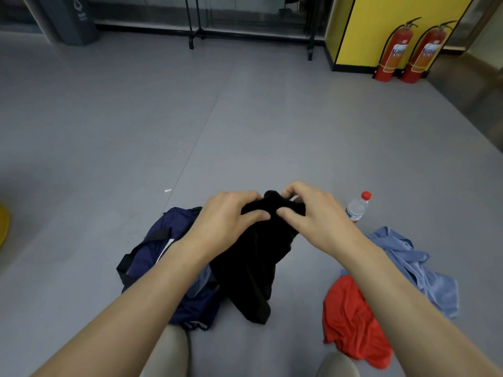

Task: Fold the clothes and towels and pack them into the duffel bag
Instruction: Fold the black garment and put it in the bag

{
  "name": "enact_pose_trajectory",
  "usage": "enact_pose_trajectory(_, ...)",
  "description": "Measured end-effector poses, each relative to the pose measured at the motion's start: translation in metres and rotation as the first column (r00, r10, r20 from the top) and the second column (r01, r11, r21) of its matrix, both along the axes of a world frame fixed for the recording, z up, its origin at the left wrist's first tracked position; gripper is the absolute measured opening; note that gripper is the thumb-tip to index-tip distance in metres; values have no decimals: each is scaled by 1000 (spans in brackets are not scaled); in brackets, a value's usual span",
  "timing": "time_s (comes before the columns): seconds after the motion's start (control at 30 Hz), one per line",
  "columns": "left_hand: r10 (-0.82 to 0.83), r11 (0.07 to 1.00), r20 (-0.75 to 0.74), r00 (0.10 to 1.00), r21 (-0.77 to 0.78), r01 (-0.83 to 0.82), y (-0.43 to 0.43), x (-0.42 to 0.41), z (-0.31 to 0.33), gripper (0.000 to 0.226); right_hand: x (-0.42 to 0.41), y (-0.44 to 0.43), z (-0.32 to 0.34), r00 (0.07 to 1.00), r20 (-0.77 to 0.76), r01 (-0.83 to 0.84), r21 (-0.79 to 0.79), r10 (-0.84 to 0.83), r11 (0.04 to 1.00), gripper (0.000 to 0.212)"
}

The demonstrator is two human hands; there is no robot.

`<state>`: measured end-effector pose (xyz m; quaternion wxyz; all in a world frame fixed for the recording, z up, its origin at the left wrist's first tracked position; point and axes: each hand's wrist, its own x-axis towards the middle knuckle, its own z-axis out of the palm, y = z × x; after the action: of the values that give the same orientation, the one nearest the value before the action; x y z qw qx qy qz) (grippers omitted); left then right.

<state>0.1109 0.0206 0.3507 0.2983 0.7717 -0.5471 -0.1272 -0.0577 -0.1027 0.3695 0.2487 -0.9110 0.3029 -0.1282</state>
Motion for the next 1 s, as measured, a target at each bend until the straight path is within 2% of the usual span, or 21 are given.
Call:
enact_pose_trajectory(0.07,-29,999,46,999,-30,31,0,-4,0,25,4,3,-4,997,-53,-50,6,50,999,31)
enact_pose_trajectory(0.17,-80,997,79,994,1,80,0,-1,1,24,4,0,-6,998,-13,-55,118,57,991,43)
enact_pose_trajectory(0.23,-127,992,119,985,25,125,1,1,2,18,2,-4,-9,997,-8,-77,176,79,981,33)
enact_pose_trajectory(0.3,-158,987,153,976,42,153,2,3,2,11,2,-8,-11,996,-8,-84,135,86,987,5)
enact_pose_trajectory(0.4,-126,991,151,980,71,116,3,7,3,20,-2,-11,-12,997,41,-70,102,67,992,10)
enact_pose_trajectory(0.47,-94,989,98,991,119,82,2,9,4,23,-3,-9,-10,995,66,-78,48,75,996,9)
enact_pose_trajectory(0.53,-70,972,46,996,226,58,3,17,1,18,-4,-6,-9,994,84,-77,17,76,997,6)
enact_pose_trajectory(0.63,-73,922,57,996,384,46,10,36,-4,17,-7,-7,-8,991,112,-71,3,70,997,3)
enact_pose_trajectory(0.7,-58,944,50,997,329,38,14,39,-5,19,-9,-10,-6,995,70,-75,-5,75,997,3)
enact_pose_trajectory(0.77,-52,974,67,996,222,35,14,33,-3,20,-10,-11,-5,996,-34,-83,14,84,996,9)
enact_pose_trajectory(0.87,-73,990,95,993,127,61,12,26,-5,14,-9,-10,-9,984,-142,-101,70,110,992,17)
enact_pose_trajectory(1.0,-24,995,133,991,102,10,11,35,-10,13,-10,-14,-12,996,-78,-50,-34,47,998,14)
